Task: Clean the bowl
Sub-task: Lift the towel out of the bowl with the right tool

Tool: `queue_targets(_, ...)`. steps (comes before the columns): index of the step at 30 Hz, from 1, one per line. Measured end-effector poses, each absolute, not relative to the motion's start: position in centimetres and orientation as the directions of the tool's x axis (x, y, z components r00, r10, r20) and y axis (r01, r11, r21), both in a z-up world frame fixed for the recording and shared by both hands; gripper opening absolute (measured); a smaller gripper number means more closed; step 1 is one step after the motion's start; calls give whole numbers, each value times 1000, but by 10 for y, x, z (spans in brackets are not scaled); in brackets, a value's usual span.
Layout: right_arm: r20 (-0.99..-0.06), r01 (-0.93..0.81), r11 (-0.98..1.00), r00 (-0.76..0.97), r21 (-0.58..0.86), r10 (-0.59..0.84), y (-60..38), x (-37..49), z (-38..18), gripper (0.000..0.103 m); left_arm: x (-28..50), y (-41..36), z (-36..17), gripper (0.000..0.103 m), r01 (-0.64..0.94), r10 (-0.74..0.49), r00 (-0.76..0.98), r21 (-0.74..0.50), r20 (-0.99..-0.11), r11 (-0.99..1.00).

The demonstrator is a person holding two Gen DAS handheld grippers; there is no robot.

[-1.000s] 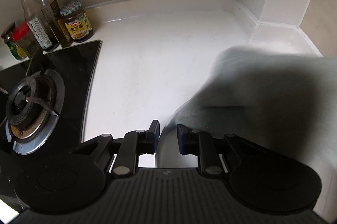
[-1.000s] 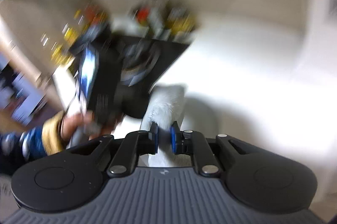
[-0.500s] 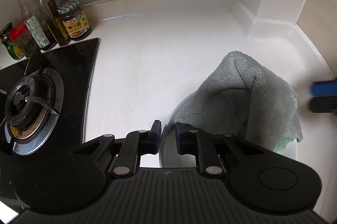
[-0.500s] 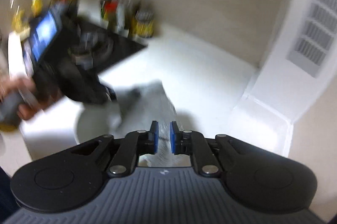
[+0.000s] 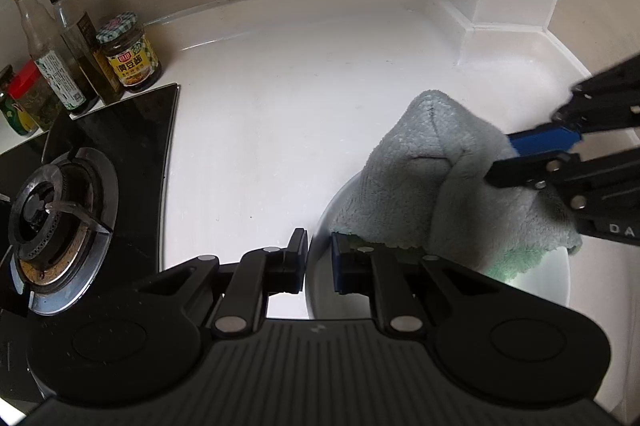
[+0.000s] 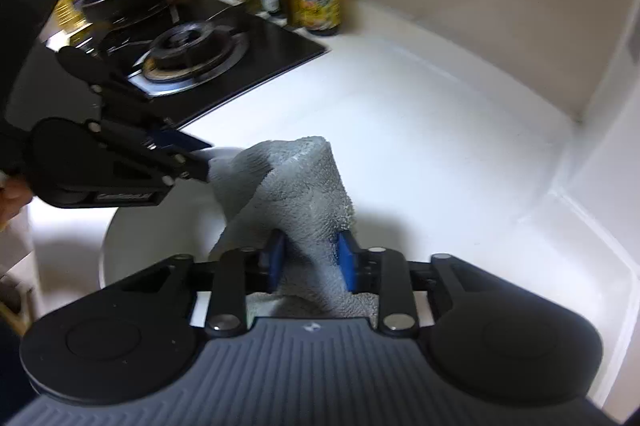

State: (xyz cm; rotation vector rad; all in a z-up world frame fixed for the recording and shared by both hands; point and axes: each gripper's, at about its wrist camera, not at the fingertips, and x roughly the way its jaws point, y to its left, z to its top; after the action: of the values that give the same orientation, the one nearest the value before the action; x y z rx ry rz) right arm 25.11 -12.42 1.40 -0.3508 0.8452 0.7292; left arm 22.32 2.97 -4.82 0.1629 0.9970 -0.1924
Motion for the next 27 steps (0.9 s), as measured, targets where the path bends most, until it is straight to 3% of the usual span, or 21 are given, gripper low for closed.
queue_targets(6, -711, -601, 799, 568, -15, 414, -139, 214, 45, 5, 224, 35, -42, 10, 227, -107, 524, 18, -845, 974)
queue_targets(10, -600, -472, 882, 706, -2, 377, -163, 188, 90, 5, 217, 42, -26, 5, 213, -116, 564, 8, -818, 977)
queue_targets(13, -512, -339, 940, 802, 36, 308, -186, 169, 116, 5, 208, 47, -8, 5, 187, -110, 618, 9, -778, 982)
queue_targets(15, -463, -192, 970, 853, 149, 240, -210, 152, 118, 5, 200, 48, 2, 5, 180, -111, 644, 8, -757, 984)
queue_targets(18, -491, -89, 958, 843, 274, 219, -223, 140, 91, 5, 187, 44, 10, 5, 188, -118, 660, 11, -742, 982)
queue_targets(21, -596, 37, 933, 778, 358, 198, -223, 133, 37, 5, 174, 34, 8, 5, 196, -94, 668, 53, -738, 979)
queue_targets(23, -674, 112, 936, 722, 334, 155, -217, 130, 5, 5, 164, 27, 4, 5, 191, -62, 674, 92, -736, 977)
queue_targets(27, -753, 169, 977, 658, 127, -15, -195, 120, -25, 5, 149, 21, -1, 5, 195, -51, 672, 109, -738, 975)
